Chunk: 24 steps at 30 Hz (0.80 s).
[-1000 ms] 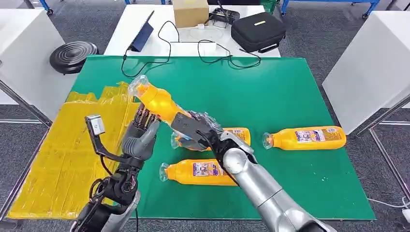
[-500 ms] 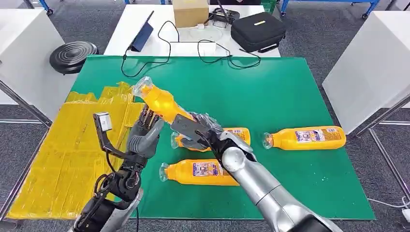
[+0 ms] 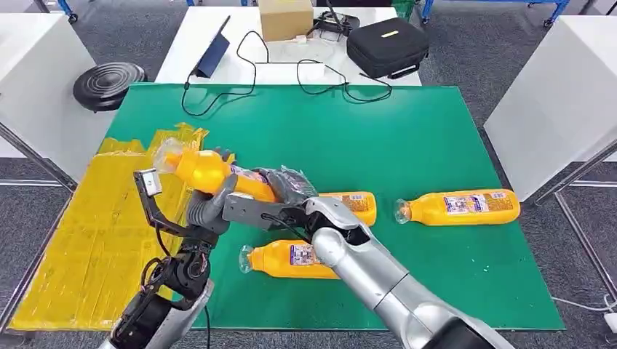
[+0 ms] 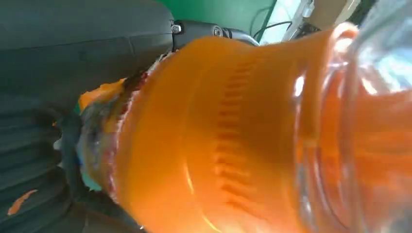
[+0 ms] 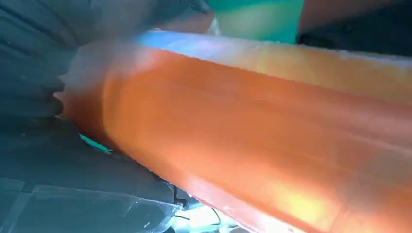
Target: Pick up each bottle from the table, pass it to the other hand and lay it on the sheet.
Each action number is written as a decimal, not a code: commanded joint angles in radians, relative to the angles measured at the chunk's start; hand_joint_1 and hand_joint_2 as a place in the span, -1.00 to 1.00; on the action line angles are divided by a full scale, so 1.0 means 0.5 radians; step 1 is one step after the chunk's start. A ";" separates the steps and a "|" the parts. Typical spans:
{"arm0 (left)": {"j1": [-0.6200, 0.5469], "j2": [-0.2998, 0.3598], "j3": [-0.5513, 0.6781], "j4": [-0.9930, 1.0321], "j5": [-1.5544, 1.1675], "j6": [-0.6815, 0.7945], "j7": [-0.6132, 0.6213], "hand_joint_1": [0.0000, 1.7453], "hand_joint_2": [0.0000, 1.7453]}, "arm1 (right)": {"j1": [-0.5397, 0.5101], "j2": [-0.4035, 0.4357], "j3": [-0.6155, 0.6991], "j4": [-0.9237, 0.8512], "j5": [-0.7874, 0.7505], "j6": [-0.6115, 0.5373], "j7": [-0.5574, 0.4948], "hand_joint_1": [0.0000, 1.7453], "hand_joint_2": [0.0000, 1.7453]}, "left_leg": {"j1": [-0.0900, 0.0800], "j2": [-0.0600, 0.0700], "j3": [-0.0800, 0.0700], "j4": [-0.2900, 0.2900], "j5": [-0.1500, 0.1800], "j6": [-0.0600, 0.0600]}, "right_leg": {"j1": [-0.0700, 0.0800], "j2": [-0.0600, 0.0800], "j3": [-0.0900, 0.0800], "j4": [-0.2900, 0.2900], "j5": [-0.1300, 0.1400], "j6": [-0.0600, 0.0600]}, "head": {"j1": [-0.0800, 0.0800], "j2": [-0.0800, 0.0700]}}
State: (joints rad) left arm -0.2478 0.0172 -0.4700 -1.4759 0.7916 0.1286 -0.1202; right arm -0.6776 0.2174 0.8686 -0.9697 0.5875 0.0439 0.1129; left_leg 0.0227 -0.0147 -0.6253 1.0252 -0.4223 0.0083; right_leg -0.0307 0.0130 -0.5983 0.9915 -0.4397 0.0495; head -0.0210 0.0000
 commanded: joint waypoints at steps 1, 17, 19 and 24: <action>-0.158 -0.027 -0.133 0.069 -0.024 -0.028 0.018 -1.00 1.00 | -0.042 0.065 0.289 -0.008 0.006 0.051 -0.016 1.00 1.00 | 0.000 -0.001 0.002 0.001 -0.001 0.001 | 0.001 -0.005 0.003 0.001 -0.002 -0.005 | -0.001 0.000; -0.058 -0.110 -0.046 -0.101 -0.113 0.107 -0.032 1.00 1.00 | 0.143 0.066 0.218 -0.069 -0.212 0.036 0.028 1.00 1.00 | 0.001 -0.001 0.005 0.000 -0.002 0.001 | 0.003 -0.005 0.007 -0.002 -0.002 -0.006 | -0.001 0.000; -0.054 -0.112 -0.044 -0.109 -0.114 0.108 -0.033 1.00 1.00 | 0.145 0.061 0.219 -0.070 -0.213 0.036 0.028 1.00 1.00 | 0.002 -0.003 0.004 0.000 -0.002 0.001 | 0.003 -0.007 0.006 -0.001 -0.002 -0.006 | -0.002 0.000; -0.042 -0.117 -0.034 -0.117 -0.114 0.105 -0.033 1.00 1.00 | 0.147 0.055 0.208 -0.074 -0.226 0.033 0.030 1.00 1.00 | 0.002 -0.004 0.006 0.000 -0.002 0.001 | 0.004 -0.009 0.008 -0.001 -0.004 -0.007 | -0.001 0.000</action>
State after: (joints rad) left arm -0.2031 0.0015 -0.4505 -1.5332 0.7351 0.1873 -0.1385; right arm -0.6399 0.2228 0.8885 -1.0056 0.4833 0.0446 0.1370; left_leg 0.0226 -0.0147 -0.6252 1.0252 -0.4222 0.0081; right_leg -0.0307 0.0129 -0.5987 0.9914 -0.4396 0.0495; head -0.0214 0.0000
